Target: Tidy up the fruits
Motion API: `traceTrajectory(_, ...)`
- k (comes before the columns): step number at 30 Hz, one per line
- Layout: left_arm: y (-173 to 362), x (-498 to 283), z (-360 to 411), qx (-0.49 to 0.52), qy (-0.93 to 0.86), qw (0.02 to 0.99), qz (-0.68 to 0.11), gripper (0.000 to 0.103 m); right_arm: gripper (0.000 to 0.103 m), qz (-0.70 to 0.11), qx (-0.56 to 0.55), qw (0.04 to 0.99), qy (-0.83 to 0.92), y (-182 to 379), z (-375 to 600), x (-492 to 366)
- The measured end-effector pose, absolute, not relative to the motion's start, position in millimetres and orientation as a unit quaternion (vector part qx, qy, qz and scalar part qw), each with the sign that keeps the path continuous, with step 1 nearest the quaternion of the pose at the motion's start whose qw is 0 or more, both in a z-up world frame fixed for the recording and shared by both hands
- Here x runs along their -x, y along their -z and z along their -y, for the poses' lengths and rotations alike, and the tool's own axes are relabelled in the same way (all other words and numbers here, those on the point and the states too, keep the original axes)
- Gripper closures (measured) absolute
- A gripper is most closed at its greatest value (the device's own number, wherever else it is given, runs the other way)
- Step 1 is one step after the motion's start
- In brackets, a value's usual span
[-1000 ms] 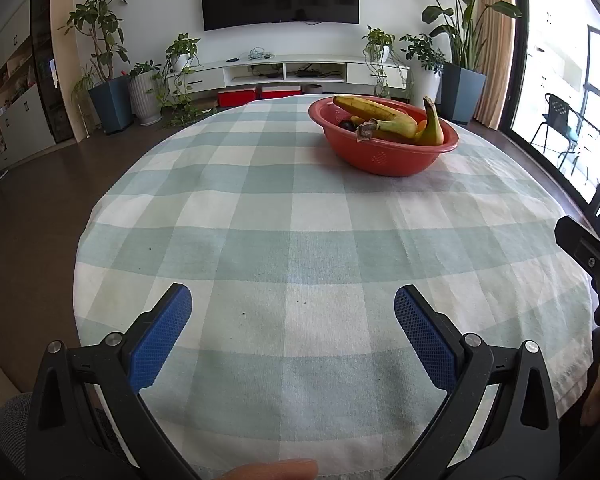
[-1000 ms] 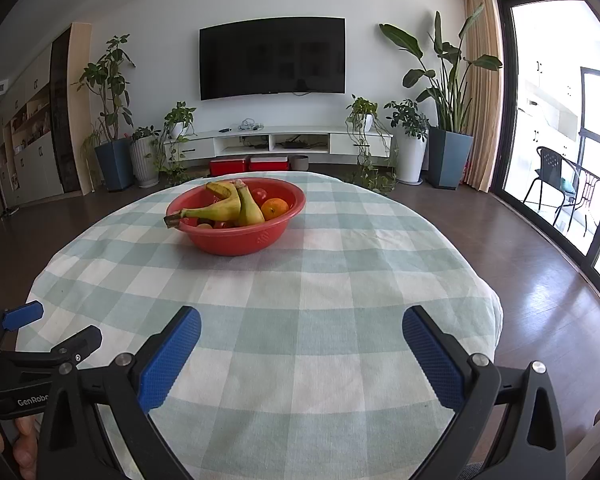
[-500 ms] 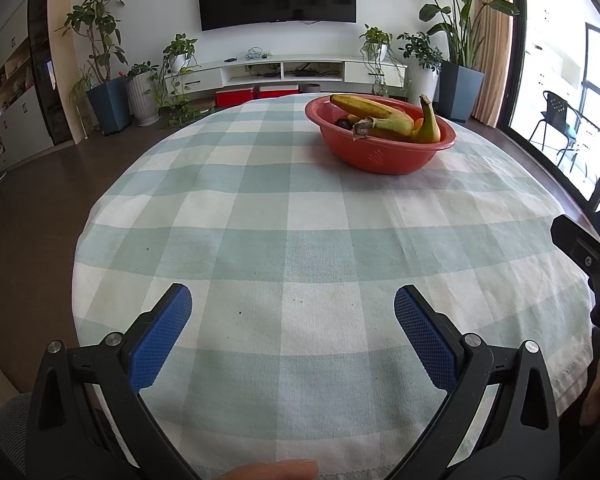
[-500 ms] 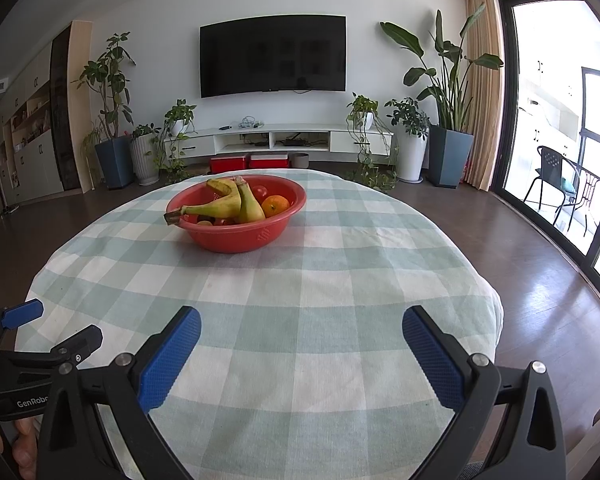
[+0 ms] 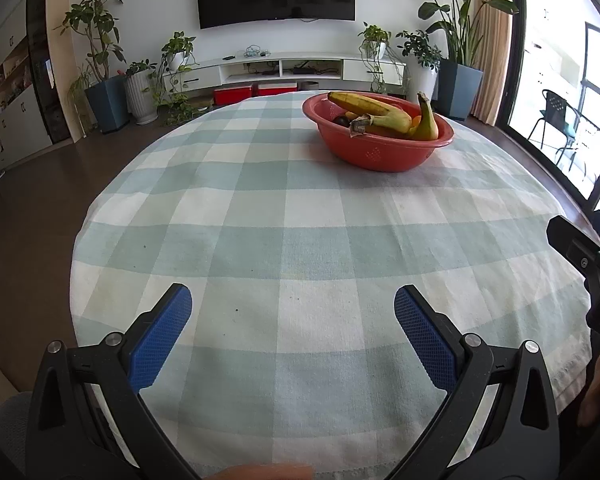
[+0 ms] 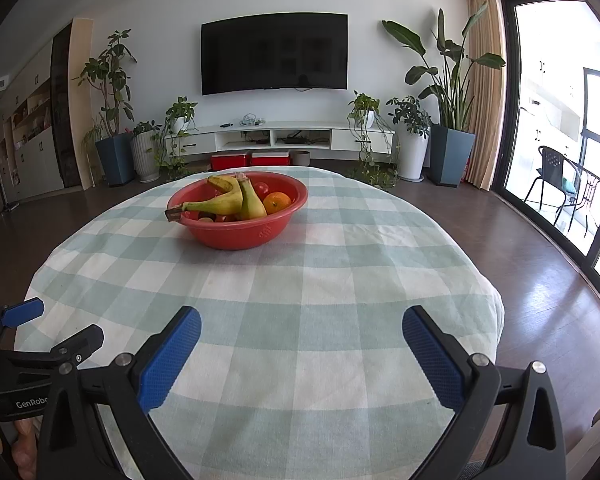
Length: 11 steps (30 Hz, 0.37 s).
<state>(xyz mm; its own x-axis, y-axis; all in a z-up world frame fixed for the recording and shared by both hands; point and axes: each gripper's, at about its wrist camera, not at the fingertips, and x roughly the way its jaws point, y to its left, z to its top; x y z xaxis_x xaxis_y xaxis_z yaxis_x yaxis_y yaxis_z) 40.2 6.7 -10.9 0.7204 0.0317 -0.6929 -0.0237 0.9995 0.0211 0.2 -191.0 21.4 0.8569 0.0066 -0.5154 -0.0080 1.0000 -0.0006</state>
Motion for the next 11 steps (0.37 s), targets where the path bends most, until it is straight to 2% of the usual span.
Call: traceTrajectory(11, 12.9, -39.1, -5.0, -0.005, -0.003, 0.928, -0.373, 0.0, 0.0, -0.276, 0.005, 0.961, -0.004, -9.6, 193.4, 8.9)
